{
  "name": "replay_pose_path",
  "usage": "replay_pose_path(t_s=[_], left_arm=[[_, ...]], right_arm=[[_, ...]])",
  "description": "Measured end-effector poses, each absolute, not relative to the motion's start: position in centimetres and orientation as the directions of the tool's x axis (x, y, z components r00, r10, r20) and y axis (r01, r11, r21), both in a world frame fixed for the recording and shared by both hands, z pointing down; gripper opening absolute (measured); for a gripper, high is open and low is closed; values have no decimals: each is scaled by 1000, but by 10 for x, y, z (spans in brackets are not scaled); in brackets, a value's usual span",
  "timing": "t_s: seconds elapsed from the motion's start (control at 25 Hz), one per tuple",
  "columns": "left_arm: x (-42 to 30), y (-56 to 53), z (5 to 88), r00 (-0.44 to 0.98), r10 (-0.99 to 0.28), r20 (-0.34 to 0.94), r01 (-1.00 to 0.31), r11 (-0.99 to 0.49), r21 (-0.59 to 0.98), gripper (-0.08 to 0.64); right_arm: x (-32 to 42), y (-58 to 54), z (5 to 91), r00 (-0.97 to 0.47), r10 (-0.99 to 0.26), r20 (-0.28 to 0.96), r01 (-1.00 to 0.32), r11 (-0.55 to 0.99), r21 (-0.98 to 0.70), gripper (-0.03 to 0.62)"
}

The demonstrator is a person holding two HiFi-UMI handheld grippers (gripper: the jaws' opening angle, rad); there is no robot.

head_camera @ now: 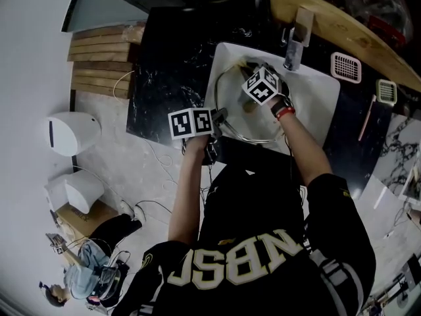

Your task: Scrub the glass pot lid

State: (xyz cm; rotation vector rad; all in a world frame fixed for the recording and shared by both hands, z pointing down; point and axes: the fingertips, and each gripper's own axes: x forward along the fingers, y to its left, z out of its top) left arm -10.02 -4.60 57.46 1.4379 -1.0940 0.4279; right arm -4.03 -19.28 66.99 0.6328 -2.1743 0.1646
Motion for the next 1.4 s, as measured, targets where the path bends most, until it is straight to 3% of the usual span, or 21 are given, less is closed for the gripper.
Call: replay_pose_path(t_s=[0.52, 1.16, 1.4], left_arm=[[-101, -44, 575, 492, -352, 796, -809, 152, 567, 120], [-100, -43, 573, 490, -369, 789, -812, 135, 568, 124], [-100, -44, 573, 485, -376, 790, -816, 131, 563, 126]], right_arm=[[12, -191, 696, -350, -426, 834, -499, 839, 219, 65], [71, -168, 706, -263, -331, 906, -494, 853, 168, 66], [86, -151, 706, -236, -266, 935, -437, 888, 142, 66]])
